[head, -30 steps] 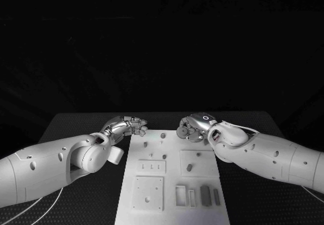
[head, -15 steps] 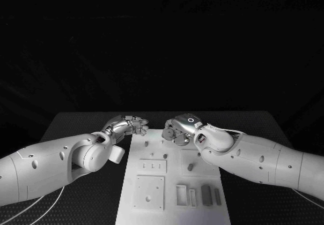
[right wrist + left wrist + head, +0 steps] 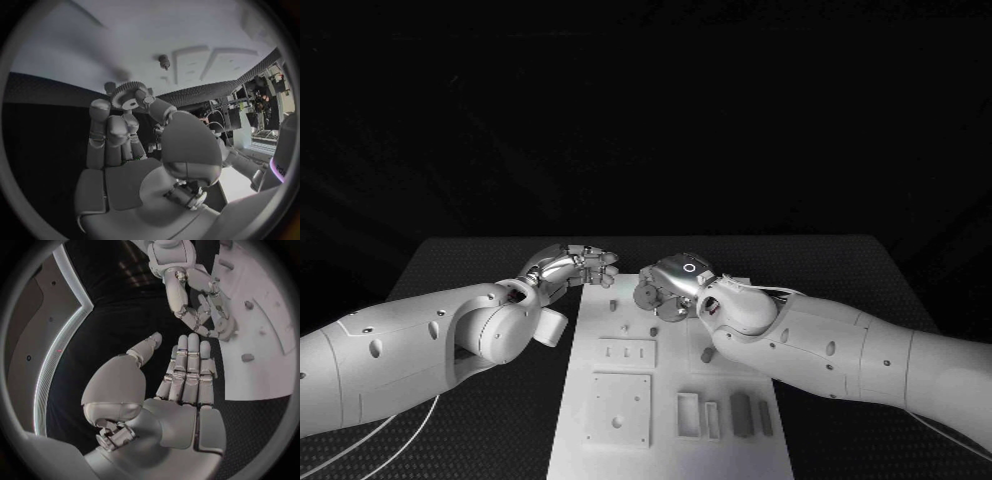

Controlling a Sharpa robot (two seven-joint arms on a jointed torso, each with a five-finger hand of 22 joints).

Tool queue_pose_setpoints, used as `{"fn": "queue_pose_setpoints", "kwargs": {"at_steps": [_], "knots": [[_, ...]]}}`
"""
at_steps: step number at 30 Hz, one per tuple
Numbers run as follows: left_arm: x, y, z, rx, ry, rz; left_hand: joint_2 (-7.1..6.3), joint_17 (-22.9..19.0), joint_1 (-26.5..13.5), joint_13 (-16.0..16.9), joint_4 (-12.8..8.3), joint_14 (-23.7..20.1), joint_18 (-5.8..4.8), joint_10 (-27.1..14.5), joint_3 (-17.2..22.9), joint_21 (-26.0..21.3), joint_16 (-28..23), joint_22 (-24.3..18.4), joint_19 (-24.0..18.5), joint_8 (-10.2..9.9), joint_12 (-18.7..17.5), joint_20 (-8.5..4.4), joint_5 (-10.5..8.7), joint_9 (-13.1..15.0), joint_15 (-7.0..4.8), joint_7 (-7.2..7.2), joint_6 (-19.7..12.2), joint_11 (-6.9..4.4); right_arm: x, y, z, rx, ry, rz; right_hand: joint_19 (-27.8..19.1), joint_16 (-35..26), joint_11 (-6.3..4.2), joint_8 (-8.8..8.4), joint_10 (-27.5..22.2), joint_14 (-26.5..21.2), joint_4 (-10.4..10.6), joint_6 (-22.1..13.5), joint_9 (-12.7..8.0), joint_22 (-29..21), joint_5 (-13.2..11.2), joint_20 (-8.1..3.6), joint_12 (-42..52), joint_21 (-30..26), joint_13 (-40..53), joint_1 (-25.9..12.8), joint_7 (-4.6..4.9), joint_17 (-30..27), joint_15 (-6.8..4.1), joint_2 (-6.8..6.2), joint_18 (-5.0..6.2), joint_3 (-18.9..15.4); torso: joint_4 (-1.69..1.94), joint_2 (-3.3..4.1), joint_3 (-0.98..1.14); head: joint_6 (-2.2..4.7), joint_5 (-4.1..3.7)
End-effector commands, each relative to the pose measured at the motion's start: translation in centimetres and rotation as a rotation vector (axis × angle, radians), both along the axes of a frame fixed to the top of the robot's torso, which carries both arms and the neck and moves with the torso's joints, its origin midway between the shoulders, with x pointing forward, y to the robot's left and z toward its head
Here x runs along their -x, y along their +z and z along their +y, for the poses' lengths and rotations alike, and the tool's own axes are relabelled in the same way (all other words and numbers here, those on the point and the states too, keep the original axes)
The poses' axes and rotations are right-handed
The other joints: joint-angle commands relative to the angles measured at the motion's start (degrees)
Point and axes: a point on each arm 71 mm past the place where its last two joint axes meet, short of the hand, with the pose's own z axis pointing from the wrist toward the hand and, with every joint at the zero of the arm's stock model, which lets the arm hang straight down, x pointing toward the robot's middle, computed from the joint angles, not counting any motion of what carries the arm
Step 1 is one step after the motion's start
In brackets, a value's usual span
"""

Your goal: Assemble the parts on the task board

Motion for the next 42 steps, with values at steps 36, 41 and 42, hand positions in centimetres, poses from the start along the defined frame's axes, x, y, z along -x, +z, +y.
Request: {"fn": "queue_pose_setpoints", "kwargs": {"at_steps": [36, 41, 42], "knots": [[0.1, 0.3, -0.7, 0.010, -0.023, -0.012, 0.02, 0.10, -0.59, 0.09, -0.14, -0.13, -0.12, -0.01, 0.24, 0.38, -0.44, 0.90, -0.47, -0.25, -0.55, 0.07, -0.36, 0.11, 0.28, 0.12, 0.05, 0.33, -0.7, -1.4, 0.9, 0.024, -0.012, 0.020, 0.37, -0.85, -0.18, -0.48, -1.08, 0.23, 0.36, 10.19, 1.07, 0.10, 0.17, -0.07, -1.28, -0.33, -0.96, 0.01, -1.40, 0.10, -0.01, -1.56, 0.79, 1.04, -0.10, -0.04, 0.02, -0.58, 0.65], [0.1, 0.3, -0.7, 0.010, -0.023, -0.012, 0.04, 0.11, -0.59, 0.10, -0.15, -0.13, -0.12, 0.00, 0.26, 0.38, -0.45, 0.90, -0.48, -0.24, -0.56, 0.07, -0.36, 0.12, 0.28, 0.11, 0.09, 0.33, -0.8, -1.5, 0.9, 0.024, -0.015, 0.031, 0.44, -1.11, 0.55, -2.04, -1.42, 0.31, 0.95, 7.85, 0.36, 0.09, 0.17, 0.07, -1.57, -0.49, -1.26, 0.06, -0.58, 0.25, 0.68, -3.31, 0.79, 1.24, -0.16, -0.02, 0.04, -0.62, 0.78], [0.1, 0.3, -0.7, 0.010, -0.023, -0.012, 0.04, 0.11, -0.59, 0.10, -0.15, -0.13, -0.12, 0.00, 0.26, 0.39, -0.45, 0.90, -0.48, -0.24, -0.56, 0.07, -0.36, 0.12, 0.28, 0.11, 0.09, 0.33, -0.8, -1.6, 0.9, 0.024, -0.016, 0.032, 0.47, -1.17, 0.83, -2.52, -1.48, 0.35, 1.15, 7.11, 0.11, 0.09, 0.17, 0.12, -1.60, -0.53, -1.33, 0.15, -0.29, 0.30, 0.95, -3.88, 0.79, 1.25, -0.16, -0.02, 0.05, -0.63, 0.82]]}}
